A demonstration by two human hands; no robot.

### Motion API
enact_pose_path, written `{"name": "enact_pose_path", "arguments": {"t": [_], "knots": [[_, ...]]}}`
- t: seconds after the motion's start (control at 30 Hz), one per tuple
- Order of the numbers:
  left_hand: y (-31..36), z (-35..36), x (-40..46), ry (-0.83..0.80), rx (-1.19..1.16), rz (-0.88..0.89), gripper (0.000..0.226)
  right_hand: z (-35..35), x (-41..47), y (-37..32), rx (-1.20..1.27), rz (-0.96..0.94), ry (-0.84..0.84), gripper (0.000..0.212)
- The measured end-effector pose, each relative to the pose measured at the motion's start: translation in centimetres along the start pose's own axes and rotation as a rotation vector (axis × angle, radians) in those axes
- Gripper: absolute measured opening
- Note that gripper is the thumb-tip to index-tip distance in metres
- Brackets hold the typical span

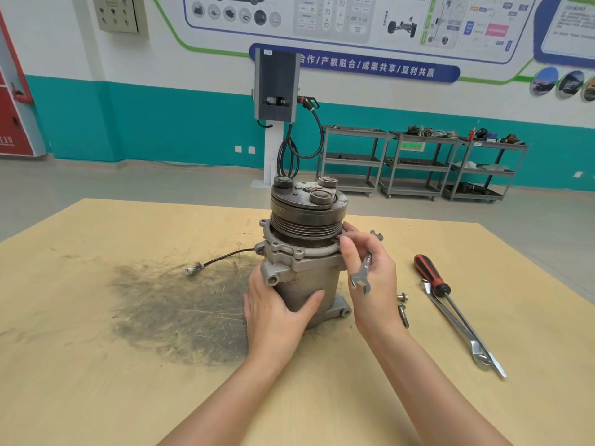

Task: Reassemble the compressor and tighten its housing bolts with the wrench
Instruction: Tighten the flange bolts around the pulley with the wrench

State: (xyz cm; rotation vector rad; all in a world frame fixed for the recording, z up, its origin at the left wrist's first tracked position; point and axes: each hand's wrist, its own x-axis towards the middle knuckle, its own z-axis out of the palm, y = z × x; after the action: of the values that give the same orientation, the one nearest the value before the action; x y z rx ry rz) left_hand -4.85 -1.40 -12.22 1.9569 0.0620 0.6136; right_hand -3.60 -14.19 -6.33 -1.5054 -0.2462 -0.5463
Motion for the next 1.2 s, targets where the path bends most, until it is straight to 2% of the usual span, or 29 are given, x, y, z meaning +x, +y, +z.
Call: {"name": "enact_pose_path", "arguments": {"t": [0.17,0.23,0.4,0.53,0.77,0.93,1.2], "knots": [[0.06,0.04,0.01,-0.001,0.003,-0.003,0.1,0.6,0.11,0.09,0.061,0.023,0.1,0.019],[-0.02,0.03,0.03,0.0,0.004,-0.002,0.099,0.58,0.06,0.26,0.072,0.008,0.086,0.02],[-0.05,0.07,0.12,0.005,0.01,0.01,0.097,0.2,-0.03,0.55,0.032,-0.047,0.023,0.009],[-0.08,0.1,0.12,0.011,0.01,0.017,0.094,0.49,0.11,0.65,0.05,-0.003,0.05,0.005],[0.0,0.05,0.08,0.011,0.002,0.014,0.095,0.76,0.04,0.5,0.071,-0.004,0.069,0.015],[0.07,-0.01,0.01,0.012,0.003,0.014,0.096,0.55,-0.16,0.41,-0.006,-0.049,0.05,0.009],[0.18,0.0,0.03,0.005,0.001,0.012,0.096,0.77,0.15,0.24,0.051,0.0,0.077,0.005]]}}
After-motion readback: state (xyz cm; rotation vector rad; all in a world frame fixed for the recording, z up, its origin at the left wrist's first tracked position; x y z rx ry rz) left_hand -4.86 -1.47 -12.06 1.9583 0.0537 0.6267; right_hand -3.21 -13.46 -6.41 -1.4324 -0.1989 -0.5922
